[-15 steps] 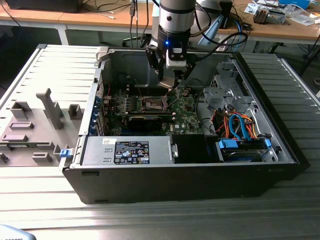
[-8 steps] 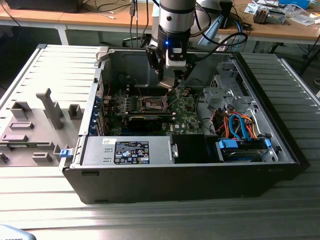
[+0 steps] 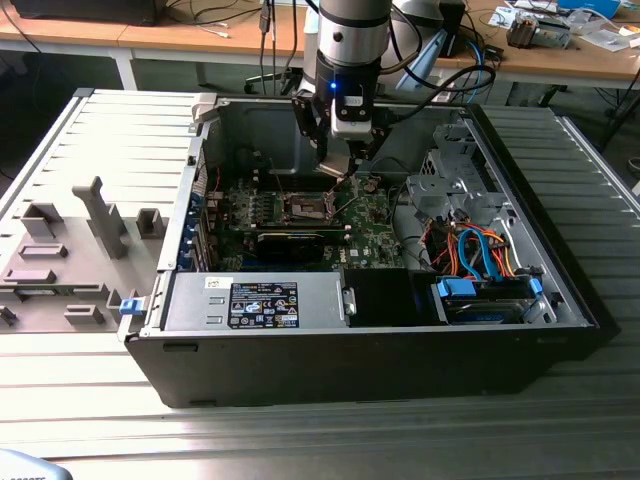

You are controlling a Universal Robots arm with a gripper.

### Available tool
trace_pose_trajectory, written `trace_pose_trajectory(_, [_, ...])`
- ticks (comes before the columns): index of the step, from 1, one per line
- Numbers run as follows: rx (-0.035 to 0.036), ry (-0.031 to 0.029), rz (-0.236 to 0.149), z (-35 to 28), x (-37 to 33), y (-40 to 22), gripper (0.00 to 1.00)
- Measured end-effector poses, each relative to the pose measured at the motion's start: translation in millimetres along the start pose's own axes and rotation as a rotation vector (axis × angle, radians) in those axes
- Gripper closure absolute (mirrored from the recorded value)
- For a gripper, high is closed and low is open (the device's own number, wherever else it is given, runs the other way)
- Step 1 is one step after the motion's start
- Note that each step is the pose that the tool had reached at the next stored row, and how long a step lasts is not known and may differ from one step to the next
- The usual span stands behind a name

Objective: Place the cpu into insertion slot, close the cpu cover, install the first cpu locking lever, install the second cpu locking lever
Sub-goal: 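Place the cpu into insertion slot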

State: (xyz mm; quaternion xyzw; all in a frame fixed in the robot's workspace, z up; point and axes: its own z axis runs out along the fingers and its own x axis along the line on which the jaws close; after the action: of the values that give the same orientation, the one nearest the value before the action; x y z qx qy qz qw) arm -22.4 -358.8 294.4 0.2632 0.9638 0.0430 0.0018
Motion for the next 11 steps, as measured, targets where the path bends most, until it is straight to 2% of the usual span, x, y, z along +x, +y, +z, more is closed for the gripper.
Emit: trace_pose_trajectory(11, [-0.0002, -0.0011, 0.013, 0.0, -0.1, -0.1, 0.46])
